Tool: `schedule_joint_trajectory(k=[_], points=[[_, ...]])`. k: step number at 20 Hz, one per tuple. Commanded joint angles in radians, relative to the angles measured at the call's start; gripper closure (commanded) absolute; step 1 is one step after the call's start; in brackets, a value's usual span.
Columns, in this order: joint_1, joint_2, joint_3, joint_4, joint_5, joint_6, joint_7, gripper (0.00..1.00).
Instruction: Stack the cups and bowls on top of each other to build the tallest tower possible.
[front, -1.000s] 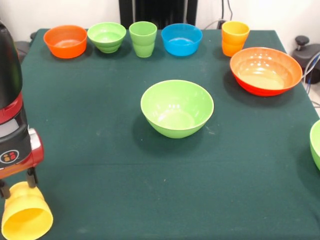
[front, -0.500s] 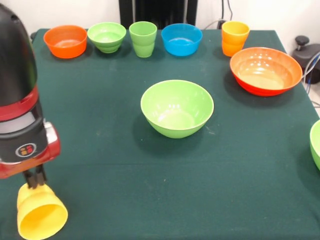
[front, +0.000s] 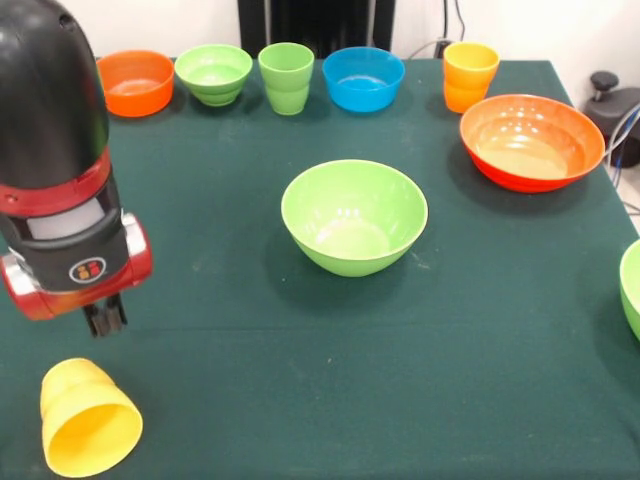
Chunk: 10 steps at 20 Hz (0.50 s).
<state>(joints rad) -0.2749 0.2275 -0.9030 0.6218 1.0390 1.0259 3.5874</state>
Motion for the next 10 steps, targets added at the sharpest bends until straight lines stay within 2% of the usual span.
schedule_joint_trajectory(k=[1, 2, 4, 6, 10], points=[[-0.056, -0.034, 0.197, 0.115, -0.241, -0.069, -0.483, 1.0], [-0.081, -0.037, 0.256, 0.109, -0.264, -0.131, -0.603, 1.0], [-0.118, -0.004, 0.269, 0.041, -0.322, -0.155, -0.679, 1.0], [-0.147, 0.03, 0.273, -0.021, -0.347, -0.132, -0.687, 1.0], [-0.189, 0.115, 0.247, -0.15, -0.352, -0.145, -0.649, 1.0]])
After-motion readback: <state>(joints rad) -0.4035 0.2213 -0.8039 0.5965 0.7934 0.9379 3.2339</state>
